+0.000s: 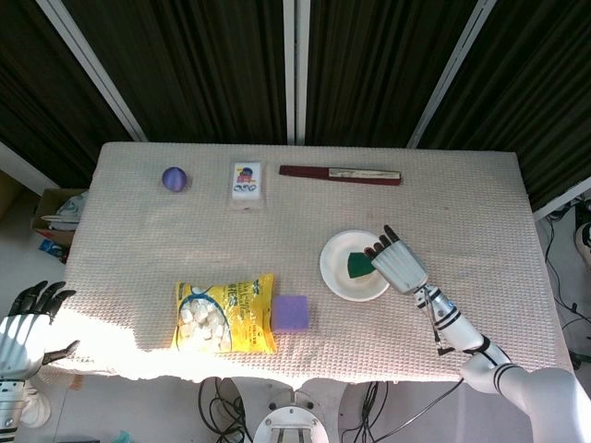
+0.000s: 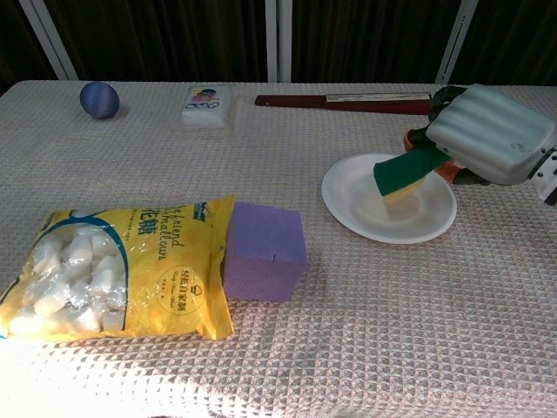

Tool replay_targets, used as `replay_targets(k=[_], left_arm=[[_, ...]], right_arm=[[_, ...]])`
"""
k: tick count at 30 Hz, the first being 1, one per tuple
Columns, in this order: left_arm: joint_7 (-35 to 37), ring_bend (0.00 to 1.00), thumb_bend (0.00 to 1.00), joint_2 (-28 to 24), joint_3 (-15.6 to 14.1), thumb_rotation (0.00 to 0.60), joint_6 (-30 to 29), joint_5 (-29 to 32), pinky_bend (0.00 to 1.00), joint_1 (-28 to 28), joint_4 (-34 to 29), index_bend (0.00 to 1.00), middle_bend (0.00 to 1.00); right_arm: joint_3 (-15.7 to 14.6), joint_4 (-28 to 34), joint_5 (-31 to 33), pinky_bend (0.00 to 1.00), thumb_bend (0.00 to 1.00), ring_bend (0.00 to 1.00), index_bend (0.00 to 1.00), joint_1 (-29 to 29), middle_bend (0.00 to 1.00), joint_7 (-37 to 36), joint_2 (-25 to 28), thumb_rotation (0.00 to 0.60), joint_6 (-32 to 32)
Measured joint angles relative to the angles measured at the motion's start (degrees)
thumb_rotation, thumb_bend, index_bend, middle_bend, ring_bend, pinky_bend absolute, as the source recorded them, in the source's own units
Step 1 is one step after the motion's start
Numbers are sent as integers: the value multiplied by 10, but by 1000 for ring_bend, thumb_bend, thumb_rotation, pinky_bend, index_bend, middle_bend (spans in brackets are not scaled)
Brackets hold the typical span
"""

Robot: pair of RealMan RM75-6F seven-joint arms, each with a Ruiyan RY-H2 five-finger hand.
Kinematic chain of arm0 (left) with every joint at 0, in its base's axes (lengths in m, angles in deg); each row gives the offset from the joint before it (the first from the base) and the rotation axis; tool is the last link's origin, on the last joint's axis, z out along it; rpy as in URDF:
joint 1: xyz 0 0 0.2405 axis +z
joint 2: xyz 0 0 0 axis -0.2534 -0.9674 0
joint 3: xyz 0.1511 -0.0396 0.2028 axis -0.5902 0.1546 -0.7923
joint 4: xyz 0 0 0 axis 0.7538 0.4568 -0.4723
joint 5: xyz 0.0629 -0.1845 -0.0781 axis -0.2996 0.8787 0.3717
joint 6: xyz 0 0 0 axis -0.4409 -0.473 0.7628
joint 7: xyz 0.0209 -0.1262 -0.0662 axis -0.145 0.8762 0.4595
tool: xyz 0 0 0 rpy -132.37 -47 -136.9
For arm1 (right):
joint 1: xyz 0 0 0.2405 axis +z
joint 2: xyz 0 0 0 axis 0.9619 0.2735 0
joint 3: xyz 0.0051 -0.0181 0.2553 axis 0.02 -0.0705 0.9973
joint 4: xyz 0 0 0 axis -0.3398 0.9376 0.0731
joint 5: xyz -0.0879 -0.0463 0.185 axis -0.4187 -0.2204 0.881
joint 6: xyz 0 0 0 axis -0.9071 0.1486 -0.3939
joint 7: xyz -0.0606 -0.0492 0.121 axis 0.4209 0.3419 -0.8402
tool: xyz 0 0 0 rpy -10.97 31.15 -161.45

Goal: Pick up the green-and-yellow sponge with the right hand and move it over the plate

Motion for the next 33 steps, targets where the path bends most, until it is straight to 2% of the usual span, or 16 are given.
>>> replay_targets(k=[7,14,19,25,33], left_arm=[[2,83,17,1,-1,600,1,0,131,0,3,238,146],[4,83,16,5,1,600,10,3,131,-5,6,240,146],[3,83,16,6,4,600,8,2,131,-7,6,241,146],[0,83,16,5,5,600,7,0,131,-8,4,241,146],[5,83,16,6,1,600,4,4,131,-1,7,241,146]], right_arm=[[-14,-36,-7,297,578,509,1000,7,731,13,-29,600,24],[-14,-60,10,297,578,508,1000,-12,732,12,-13,600,29],[0,-41,26,292,578,508,1000,-20,732,4,4,600,14],[-2,7,15,292,578,508,1000,-10,732,11,12,600,10],[-20,-17,3,290,577,508,1000,2,733,39,-14,600,52]])
